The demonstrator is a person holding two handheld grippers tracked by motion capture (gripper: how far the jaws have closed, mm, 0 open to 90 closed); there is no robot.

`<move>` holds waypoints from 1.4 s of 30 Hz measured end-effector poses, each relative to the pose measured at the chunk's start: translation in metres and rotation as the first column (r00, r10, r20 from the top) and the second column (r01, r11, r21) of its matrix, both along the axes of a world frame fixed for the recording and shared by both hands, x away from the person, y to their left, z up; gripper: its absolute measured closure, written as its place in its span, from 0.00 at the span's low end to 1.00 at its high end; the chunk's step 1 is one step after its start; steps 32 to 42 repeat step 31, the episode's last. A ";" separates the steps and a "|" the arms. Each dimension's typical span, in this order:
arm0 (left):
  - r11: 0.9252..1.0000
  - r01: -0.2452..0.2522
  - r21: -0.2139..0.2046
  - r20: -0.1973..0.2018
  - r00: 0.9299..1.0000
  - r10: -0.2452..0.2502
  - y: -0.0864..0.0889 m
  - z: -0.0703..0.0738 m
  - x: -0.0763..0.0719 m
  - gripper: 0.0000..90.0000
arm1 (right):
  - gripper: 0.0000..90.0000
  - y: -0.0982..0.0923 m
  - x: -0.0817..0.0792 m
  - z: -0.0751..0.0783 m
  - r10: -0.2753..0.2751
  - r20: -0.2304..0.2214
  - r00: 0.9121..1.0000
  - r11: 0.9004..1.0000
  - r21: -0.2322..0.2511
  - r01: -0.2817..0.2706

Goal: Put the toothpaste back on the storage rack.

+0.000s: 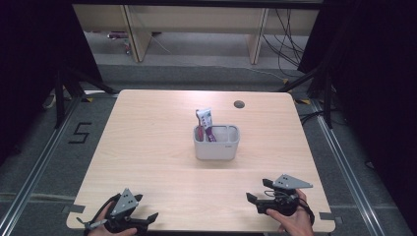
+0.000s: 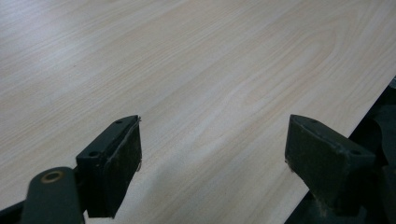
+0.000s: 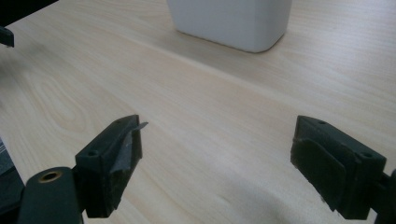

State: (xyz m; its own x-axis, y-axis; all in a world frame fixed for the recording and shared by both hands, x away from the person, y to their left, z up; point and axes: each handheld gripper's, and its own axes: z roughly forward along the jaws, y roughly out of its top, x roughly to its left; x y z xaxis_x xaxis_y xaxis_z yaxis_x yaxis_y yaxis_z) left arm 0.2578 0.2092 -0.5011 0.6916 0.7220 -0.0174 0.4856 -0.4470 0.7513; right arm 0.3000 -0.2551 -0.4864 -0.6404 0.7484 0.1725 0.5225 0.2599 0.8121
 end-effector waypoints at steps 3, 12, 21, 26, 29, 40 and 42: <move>1.000 0.006 -0.004 -0.005 1.000 -0.006 0.000 0.000 0.000 0.20 | 0.19 -0.001 -0.004 -0.001 -0.002 -0.006 1.000 1.000 0.002 0.002; 1.000 0.002 -0.009 -0.002 1.000 -0.002 -0.001 0.000 0.000 0.20 | 0.19 -0.005 -0.014 -0.005 -0.006 -0.017 1.000 1.000 -0.016 0.006; 1.000 0.007 -0.003 0.000 1.000 -0.007 -0.001 -0.001 0.000 0.20 | 0.18 -0.007 -0.022 -0.007 -0.005 -0.051 0.999 0.999 -0.038 0.003; 1.000 0.010 -0.005 -0.002 1.000 -0.010 -0.002 -0.002 0.000 0.20 | 0.18 -0.007 -0.027 -0.009 -0.011 -0.058 0.998 0.999 -0.053 0.008; 1.000 0.005 0.009 0.001 1.000 -0.005 -0.002 -0.002 0.000 0.20 | 0.18 -0.009 -0.029 -0.008 -0.002 -0.043 0.999 0.997 -0.077 -0.001; 1.000 0.000 0.001 -0.001 1.000 0.000 -0.003 -0.002 0.000 0.20 | 0.18 -0.010 -0.028 -0.009 0.025 -0.049 0.998 0.997 -0.074 -0.029; 1.000 0.000 0.001 -0.001 1.000 0.000 -0.003 -0.002 0.000 0.20 | 0.18 -0.010 -0.028 -0.009 0.025 -0.049 0.998 0.997 -0.074 -0.029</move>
